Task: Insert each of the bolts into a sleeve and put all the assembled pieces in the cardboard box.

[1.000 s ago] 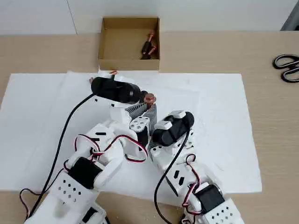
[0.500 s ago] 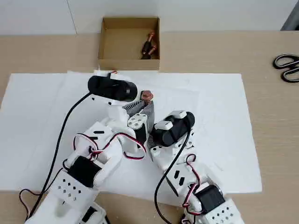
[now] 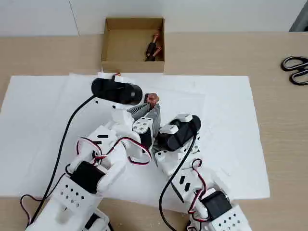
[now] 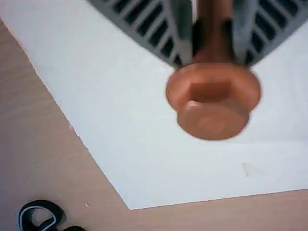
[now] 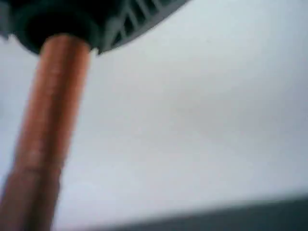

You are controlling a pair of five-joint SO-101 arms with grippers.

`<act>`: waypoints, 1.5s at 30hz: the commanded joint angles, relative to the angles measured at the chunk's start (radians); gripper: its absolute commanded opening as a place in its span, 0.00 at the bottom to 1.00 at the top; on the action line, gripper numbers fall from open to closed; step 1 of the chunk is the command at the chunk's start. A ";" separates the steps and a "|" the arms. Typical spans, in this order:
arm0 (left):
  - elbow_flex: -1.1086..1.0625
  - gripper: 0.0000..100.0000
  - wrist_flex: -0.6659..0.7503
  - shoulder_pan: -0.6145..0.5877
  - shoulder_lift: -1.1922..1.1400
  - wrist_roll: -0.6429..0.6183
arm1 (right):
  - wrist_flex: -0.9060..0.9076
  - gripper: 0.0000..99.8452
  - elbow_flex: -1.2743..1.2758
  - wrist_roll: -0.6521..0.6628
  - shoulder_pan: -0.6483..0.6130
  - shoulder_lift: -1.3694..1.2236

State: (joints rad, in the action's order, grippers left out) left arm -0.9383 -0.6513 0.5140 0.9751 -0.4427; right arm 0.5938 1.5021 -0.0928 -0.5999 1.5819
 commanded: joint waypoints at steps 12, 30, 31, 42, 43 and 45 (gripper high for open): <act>0.002 0.01 0.008 0.029 0.009 -0.005 | -0.022 0.00 -0.025 -0.006 0.007 0.018; -0.045 0.01 -0.074 0.031 0.012 0.052 | -0.022 0.00 -0.025 -0.006 0.008 0.018; -0.045 0.01 -0.084 0.031 0.012 0.052 | -0.022 0.00 -0.025 -0.006 0.008 0.018; -0.039 0.01 -0.215 0.034 0.012 0.054 | -0.022 0.00 -0.025 -0.003 0.010 0.018; -0.039 0.01 -0.215 0.034 0.012 0.054 | -0.022 0.00 -0.025 -0.003 0.010 0.018; -0.039 0.01 -0.229 0.034 0.012 0.054 | -0.021 0.00 -0.026 -0.003 0.010 0.018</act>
State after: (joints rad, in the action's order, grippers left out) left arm -0.9874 -0.8539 0.5524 0.9782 -0.3997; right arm 0.5938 1.5021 -0.0928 -0.6015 1.5804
